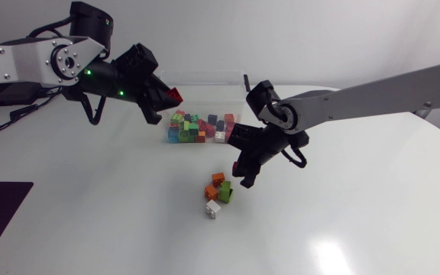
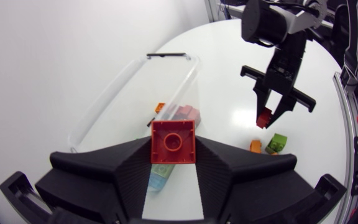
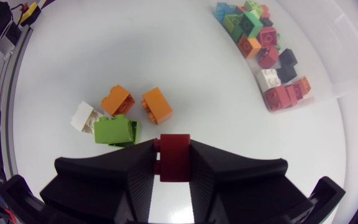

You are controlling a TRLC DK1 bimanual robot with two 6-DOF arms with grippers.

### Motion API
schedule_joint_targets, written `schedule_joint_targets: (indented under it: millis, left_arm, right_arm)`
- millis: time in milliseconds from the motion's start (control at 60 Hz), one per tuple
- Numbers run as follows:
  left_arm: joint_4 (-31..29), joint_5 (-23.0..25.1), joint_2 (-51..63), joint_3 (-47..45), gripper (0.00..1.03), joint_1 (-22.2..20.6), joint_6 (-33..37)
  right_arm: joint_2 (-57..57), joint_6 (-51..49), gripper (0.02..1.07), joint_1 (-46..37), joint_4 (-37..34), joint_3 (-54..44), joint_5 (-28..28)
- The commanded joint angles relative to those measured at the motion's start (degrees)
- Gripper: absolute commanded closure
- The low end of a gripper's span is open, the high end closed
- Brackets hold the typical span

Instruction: Place the duplo bricks in the container

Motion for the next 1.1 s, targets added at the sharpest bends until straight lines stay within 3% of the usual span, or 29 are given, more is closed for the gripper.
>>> schedule_joint_targets:
  millis: [0,450,533,617,700,900,1083]
  left_arm:
    - [1.8,0.7,2.4,4.1,0.73,0.4,-4.6]
    - [2.2,0.5,18.2,24.4,0.69,4.4,-14.8]
    - [2.6,-0.2,20.6,26.8,0.55,3.8,-16.8]
    - [2.5,-1.5,23.4,30.6,0.25,2.9,-18.4]
    - [2.3,-2.7,24.7,33.2,0.07,2.4,-19.8]
    - [-0.1,-3.4,20.7,31.8,0.05,2.3,-20.2]
    - [-1.0,-3.5,10.1,21.1,0.05,2.9,-18.5]
  right_arm:
    - [-3.5,0.4,0.88,-0.5,-1.8,0.3,0.2]
    - [-11.0,6.0,0.88,0.3,-3.5,3.8,0.1]
    - [-11.3,6.6,0.88,0.6,-3.5,4.4,0.1]
    - [-11.3,7.4,0.88,0.9,-3.5,5.3,0.1]
    - [-11.3,8.2,0.88,1.1,-3.5,6.2,0.1]
    - [-10.5,11.4,0.88,1.0,-2.2,10.7,0.4]
    - [-7.1,15.3,0.88,0.3,1.0,16.7,0.7]
